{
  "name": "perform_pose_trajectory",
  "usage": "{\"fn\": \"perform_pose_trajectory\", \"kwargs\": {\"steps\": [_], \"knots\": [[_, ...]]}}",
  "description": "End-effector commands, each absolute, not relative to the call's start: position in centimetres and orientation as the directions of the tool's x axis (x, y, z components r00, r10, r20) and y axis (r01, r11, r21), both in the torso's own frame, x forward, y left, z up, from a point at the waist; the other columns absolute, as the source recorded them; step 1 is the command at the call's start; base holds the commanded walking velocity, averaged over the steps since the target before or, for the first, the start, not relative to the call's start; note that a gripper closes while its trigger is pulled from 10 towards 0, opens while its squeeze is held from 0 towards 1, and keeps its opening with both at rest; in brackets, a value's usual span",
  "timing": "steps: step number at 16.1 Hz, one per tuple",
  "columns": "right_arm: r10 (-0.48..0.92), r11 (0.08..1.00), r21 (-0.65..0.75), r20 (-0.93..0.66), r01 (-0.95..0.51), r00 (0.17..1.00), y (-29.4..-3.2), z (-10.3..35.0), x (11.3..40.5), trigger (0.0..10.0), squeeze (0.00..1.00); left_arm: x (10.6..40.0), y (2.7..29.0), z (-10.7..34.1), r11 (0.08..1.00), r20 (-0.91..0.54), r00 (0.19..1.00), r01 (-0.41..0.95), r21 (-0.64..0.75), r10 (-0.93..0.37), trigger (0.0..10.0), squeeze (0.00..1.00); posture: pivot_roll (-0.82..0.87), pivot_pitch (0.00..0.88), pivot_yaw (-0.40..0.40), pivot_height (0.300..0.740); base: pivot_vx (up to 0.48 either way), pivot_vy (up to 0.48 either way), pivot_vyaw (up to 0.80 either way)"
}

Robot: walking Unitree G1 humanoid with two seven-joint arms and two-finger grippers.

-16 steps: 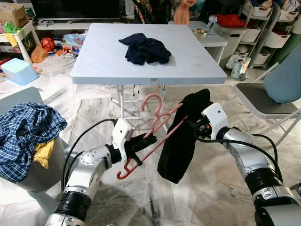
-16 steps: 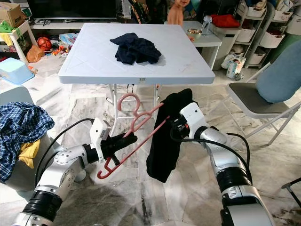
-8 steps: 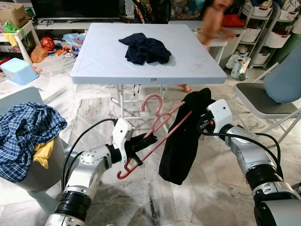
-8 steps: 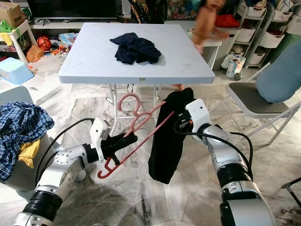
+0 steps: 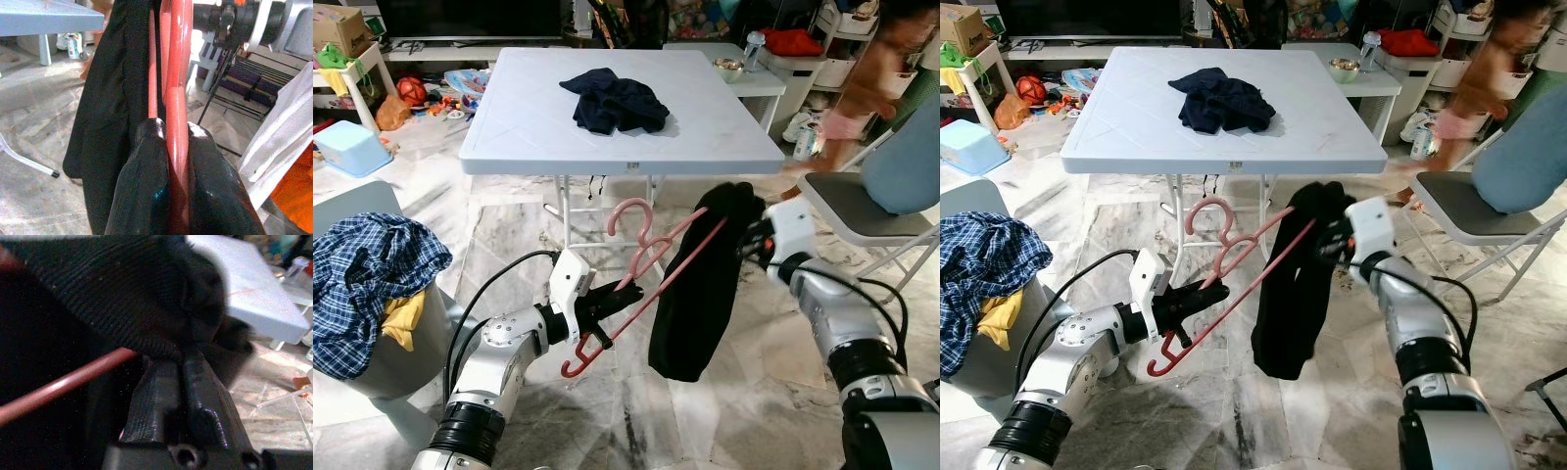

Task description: Hang hanger

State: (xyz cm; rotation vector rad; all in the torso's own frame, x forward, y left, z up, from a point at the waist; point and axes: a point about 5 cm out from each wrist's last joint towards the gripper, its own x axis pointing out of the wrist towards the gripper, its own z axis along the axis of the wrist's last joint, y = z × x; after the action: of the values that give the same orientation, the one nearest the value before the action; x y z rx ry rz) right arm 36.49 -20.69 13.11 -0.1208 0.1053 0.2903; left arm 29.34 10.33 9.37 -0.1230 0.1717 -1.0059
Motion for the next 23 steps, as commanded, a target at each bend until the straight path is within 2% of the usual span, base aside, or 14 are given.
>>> {"fn": "perform_pose_trajectory", "kwargs": {"steps": [1,6,8,10,11,12,13,15,17,18,19,20,21,23], "knots": [[0.24,0.969,-0.065,0.015,-0.238,0.971,-20.8,16.2,37.5,0.0,0.0,29.4,9.9,10.3,0.503,-0.054,0.501,0.851,-0.15,-0.864,0.0,0.0,-0.11,0.0,-0.081,0.74,0.0,0.0,0.0],[0.037,0.995,0.09,0.171,-0.053,0.985,-21.6,20.5,38.9,0.0,0.0,27.7,10.1,9.0,0.475,-0.129,0.46,0.868,-0.144,-0.879,0.0,0.0,-0.1,0.0,-0.076,0.74,0.0,0.0,0.0],[-0.102,0.989,0.125,0.183,0.08,0.978,-22.4,20.9,39.2,0.0,0.0,26.5,9.9,8.7,0.459,-0.13,0.442,0.873,-0.167,-0.888,0.0,0.0,-0.1,0.0,-0.077,0.74,0.0,0.0,0.0],[-0.185,0.981,0.085,0.168,0.173,0.968,-22.9,20.3,39.0,0.0,0.0,25.0,10.0,8.6,0.441,-0.134,0.423,0.881,-0.171,-0.896,0.0,0.0,-0.09,0.0,-0.085,0.74,0.0,0.0,0.0],[-0.258,0.966,0.028,0.17,0.257,0.951,-23.8,20.1,38.7,0.0,0.0,24.6,10.2,8.9,0.465,-0.12,0.45,0.871,-0.161,-0.885,0.0,0.0,-0.08,0.0,-0.086,0.74,0.0,0.0,0.0],[-0.267,0.963,0.022,0.168,0.267,0.949,-23.9,20.0,38.7,0.0,0.0,24.5,10.2,8.9,0.468,-0.118,0.454,0.869,-0.158,-0.883,0.0,0.0,-0.08,0.0,-0.086,0.74,0.0,0.0,0.0],[-0.306,0.951,0.004,0.147,0.309,0.941,-24.6,19.6,38.5,0.0,0.0,24.5,10.5,9.2,0.513,-0.099,0.504,0.847,-0.137,-0.858,0.0,0.0,-0.08,0.0,-0.087,0.74,0.0,0.0,0.0],[-0.345,0.935,-0.045,0.114,0.352,0.932,-25.8,18.7,38.0,0.0,0.0,24.9,11.7,10.0,0.694,-0.035,0.695,0.712,-0.107,-0.718,0.0,0.0,-0.07,0.0,-0.088,0.74,0.0,0.0,0.0],[-0.302,0.952,-0.015,0.125,0.306,0.945,-25.7,18.3,37.8,0.0,0.0,25.3,13.1,10.1,0.874,0.0,0.877,0.479,-0.08,-0.48,0.0,0.0,-0.07,0.0,-0.09,0.74,0.0,0.0,0.0],[-0.264,0.962,-0.034,0.139,0.271,0.954,-25.2,18.3,37.7,0.0,0.0,25.4,13.6,10.1,0.922,0.013,0.926,0.378,-0.082,-0.378,0.0,0.0,-0.07,0.0,-0.089,0.74,0.0,0.0,0.0],[-0.22,0.973,-0.035,0.14,0.227,0.965,-24.7,17.9,37.6,0.0,0.0,25.4,13.8,10.2,0.947,0.019,0.95,0.311,-0.076,-0.31,2.0,0.0,-0.07,0.0,-0.089,0.74,0.0,0.0,0.0],[-0.134,0.99,-0.018,0.131,0.137,0.982,-23.6,17.0,37.2,0.0,0.0,25.4,13.7,10.3,0.961,0.015,0.962,0.275,-0.03,-0.274,4.7,0.0,-0.06,0.0,-0.089,0.74,0.0,0.0,0.0],[-0.083,0.996,-0.03,0.134,0.088,0.988,-23.0,16.6,36.8,0.0,0.0,25.6,13.8,10.5,0.972,0.021,0.972,0.236,-0.011,-0.236,9.9,0.0,-0.06,0.0,-0.087,0.74,0.0,0.0,0.0],[0.018,1.0,-0.026,0.137,-0.014,0.99,-21.9,15.5,35.5,0.0,0.0,26.1,14.2,10.7,0.989,0.015,0.99,0.143,0.036,-0.143,10.0,0.0,-0.07,0.0,-0.075,0.74,0.0,0.0,0.0]]}}
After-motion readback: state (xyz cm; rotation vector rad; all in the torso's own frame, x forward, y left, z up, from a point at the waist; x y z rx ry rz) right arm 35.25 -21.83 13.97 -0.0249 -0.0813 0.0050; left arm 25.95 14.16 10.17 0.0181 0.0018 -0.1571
